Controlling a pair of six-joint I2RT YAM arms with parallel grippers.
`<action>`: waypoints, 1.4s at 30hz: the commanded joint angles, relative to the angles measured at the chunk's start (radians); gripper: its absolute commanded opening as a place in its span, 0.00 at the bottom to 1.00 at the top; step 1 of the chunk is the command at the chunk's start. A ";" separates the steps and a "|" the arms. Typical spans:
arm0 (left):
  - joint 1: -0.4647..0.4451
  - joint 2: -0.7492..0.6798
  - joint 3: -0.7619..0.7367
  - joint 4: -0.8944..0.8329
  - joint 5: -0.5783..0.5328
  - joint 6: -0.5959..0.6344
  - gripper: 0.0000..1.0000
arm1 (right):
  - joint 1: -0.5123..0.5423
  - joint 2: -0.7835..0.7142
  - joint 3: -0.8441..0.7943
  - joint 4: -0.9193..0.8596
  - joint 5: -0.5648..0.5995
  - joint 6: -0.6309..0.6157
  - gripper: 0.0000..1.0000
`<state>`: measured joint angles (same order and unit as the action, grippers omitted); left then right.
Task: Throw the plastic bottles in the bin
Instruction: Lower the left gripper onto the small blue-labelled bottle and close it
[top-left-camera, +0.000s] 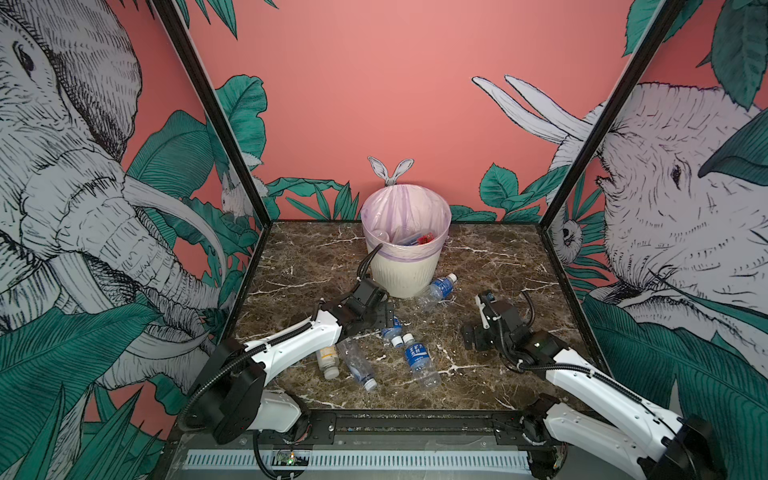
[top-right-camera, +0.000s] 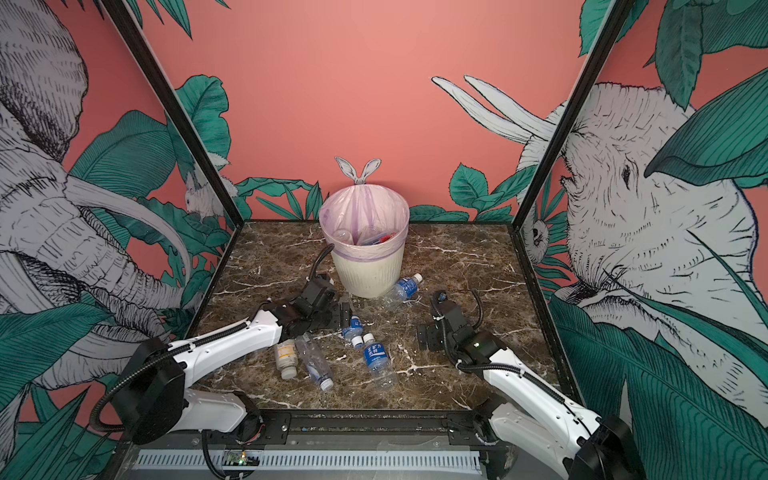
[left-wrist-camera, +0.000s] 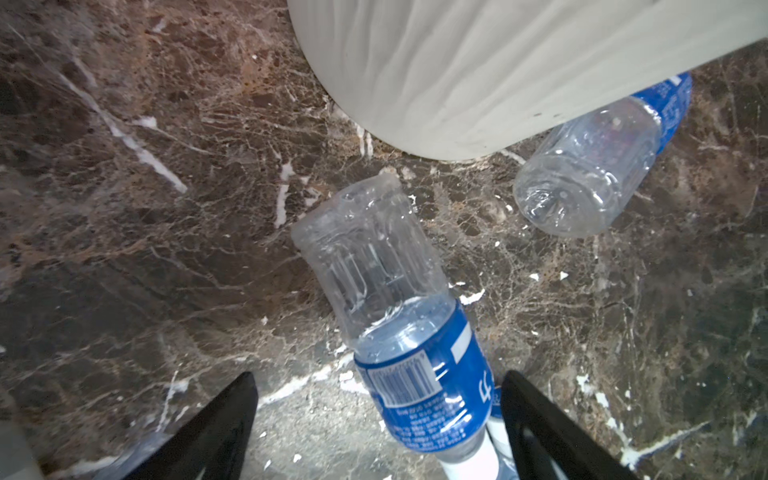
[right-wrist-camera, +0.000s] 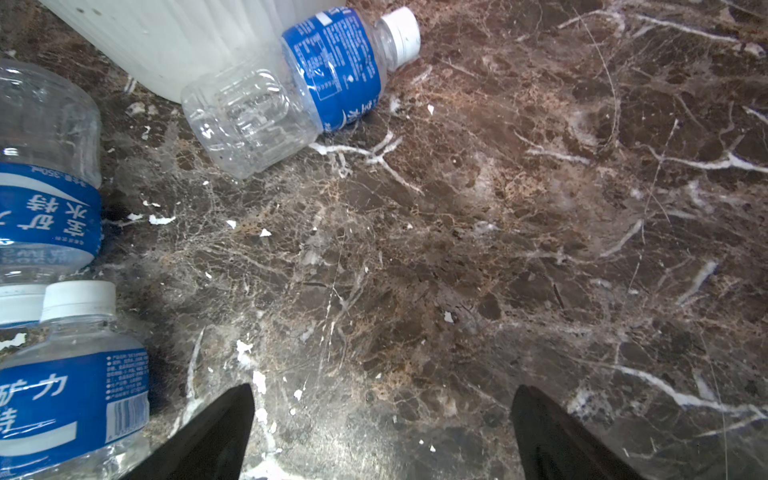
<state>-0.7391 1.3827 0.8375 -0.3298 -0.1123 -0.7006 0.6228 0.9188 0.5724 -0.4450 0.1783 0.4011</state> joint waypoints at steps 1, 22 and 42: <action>-0.003 0.022 0.023 0.043 0.008 -0.057 0.93 | 0.003 -0.033 -0.019 0.017 0.035 0.029 0.99; -0.005 0.154 0.020 0.121 0.014 -0.095 0.88 | 0.003 -0.118 -0.078 0.040 0.064 0.042 0.99; -0.005 0.186 0.018 -0.004 -0.044 -0.045 0.81 | 0.003 -0.069 -0.063 0.048 0.060 0.039 0.99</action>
<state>-0.7391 1.5494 0.8448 -0.2913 -0.1421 -0.7536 0.6228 0.8463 0.5037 -0.4225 0.2279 0.4347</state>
